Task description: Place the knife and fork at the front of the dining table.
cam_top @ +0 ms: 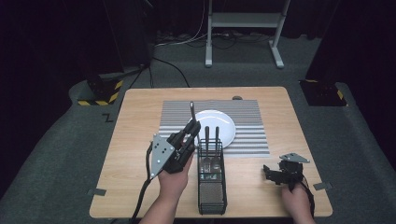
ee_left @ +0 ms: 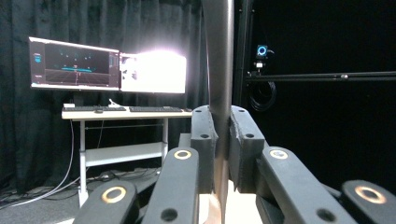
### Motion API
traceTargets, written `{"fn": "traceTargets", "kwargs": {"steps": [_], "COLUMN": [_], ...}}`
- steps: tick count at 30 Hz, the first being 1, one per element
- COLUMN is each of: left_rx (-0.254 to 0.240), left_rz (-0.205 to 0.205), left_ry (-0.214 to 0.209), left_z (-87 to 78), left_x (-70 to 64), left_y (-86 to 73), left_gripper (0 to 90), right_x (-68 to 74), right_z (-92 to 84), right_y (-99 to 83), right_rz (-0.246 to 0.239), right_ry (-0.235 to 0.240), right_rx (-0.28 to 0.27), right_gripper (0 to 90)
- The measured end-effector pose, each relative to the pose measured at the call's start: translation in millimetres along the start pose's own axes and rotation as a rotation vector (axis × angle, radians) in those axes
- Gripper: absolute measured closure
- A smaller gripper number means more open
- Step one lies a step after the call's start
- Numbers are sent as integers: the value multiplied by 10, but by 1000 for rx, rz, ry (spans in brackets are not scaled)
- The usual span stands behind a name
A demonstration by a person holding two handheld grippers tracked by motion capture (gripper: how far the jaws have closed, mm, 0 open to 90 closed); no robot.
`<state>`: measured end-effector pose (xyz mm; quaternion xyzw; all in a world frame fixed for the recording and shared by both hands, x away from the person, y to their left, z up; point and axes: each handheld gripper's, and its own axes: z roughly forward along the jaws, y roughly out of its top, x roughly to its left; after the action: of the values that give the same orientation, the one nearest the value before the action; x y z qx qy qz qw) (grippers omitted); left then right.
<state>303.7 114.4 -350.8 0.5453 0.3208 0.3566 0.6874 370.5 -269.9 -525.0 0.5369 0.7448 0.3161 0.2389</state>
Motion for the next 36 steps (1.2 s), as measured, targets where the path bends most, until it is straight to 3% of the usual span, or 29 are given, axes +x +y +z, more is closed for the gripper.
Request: {"fn": "traceTargets", "kwargs": {"steps": [9, 16, 23, 36], "left_rx": [-26, 3, 33, 109], "left_rz": [-18, -3, 3, -37], "left_ry": [30, 59, 83, 127], "left_z": [-106, -152, -191, -158], "left_x": [155, 289, 420, 687], "left_y": [104, 141, 70, -182], "left_gripper": [814, 814, 814, 815], "right_x": [1, 1, 1, 1], "right_z": [2, 2, 2, 2], "right_y": [1, 1, 1, 1], "right_rz": [-1, 0, 0, 0], "right_ry": [0, 1, 1, 0], "right_rx": [-1, -1, -1, -1], "right_gripper": [95, 95, 95, 96]}}
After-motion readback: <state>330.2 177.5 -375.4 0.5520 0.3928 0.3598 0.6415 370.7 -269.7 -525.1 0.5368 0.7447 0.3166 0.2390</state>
